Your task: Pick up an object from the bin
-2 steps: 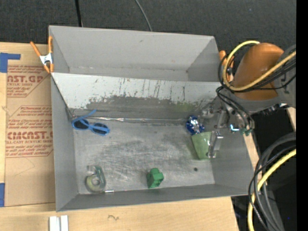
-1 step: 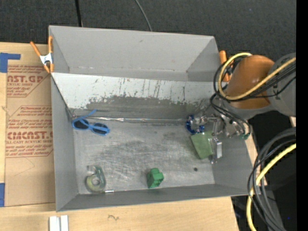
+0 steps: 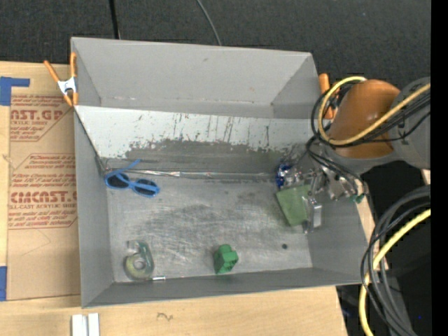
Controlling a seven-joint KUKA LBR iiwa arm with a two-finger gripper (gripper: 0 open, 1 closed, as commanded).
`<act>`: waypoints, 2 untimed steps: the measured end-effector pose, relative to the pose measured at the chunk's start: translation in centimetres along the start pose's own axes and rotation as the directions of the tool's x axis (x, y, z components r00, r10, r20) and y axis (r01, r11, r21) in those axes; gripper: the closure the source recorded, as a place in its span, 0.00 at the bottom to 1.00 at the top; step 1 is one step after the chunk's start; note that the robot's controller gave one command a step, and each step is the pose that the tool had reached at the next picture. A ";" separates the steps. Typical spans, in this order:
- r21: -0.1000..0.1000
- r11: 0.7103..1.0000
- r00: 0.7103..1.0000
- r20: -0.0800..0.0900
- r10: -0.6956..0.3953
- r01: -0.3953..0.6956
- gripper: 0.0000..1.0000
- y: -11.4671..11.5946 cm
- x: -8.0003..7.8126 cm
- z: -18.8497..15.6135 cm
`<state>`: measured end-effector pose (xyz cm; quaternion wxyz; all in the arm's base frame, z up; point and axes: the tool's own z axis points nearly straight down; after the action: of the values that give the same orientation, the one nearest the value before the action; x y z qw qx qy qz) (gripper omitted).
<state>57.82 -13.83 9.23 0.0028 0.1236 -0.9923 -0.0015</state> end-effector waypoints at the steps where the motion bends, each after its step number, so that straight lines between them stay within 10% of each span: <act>1: 0.011 0.788 0.788 0.006 -0.616 0.616 1.00 -1.0 0.3 -7.0; 2: 0.007 0.789 0.789 0.006 -0.615 0.615 0.00 -0.9 0.3 -6.8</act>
Offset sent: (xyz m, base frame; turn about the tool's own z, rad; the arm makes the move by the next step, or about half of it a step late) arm -0.0014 -0.0110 0.0680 -0.6640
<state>57.75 -14.79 16.02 -0.0018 0.4395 -0.8982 -0.0004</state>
